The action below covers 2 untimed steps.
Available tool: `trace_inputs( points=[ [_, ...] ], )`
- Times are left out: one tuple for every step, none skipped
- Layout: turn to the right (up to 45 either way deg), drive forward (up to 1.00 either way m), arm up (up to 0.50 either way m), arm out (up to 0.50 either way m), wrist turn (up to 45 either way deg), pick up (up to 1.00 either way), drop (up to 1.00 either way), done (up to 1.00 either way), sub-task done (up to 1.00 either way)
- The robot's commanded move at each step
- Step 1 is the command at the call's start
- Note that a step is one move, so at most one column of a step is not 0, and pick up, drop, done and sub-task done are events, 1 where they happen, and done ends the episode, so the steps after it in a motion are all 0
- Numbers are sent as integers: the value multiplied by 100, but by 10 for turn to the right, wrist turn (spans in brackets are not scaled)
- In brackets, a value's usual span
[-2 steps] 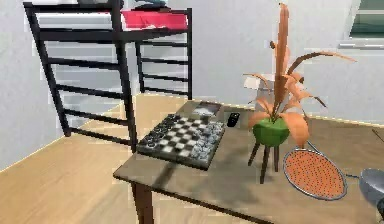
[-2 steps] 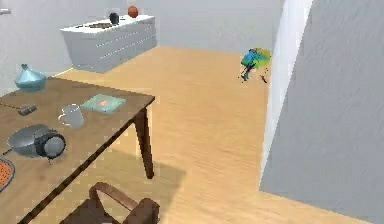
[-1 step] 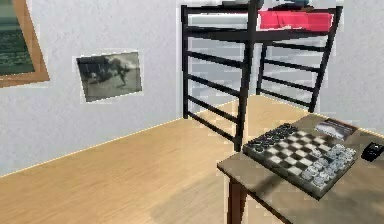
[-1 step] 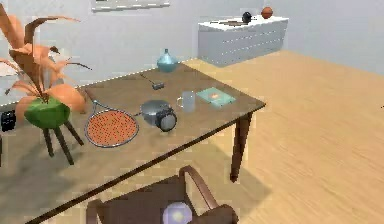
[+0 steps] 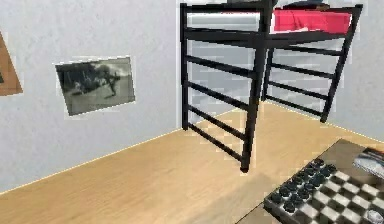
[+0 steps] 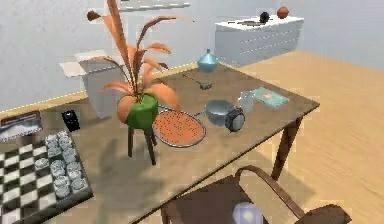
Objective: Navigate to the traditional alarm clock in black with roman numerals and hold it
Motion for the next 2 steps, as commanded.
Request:
trace_inputs(
  points=[
    [300,0,0,0,0,0,0,0,0],
    [0,15,0,0,0,0,0,0,0]
  ],
)
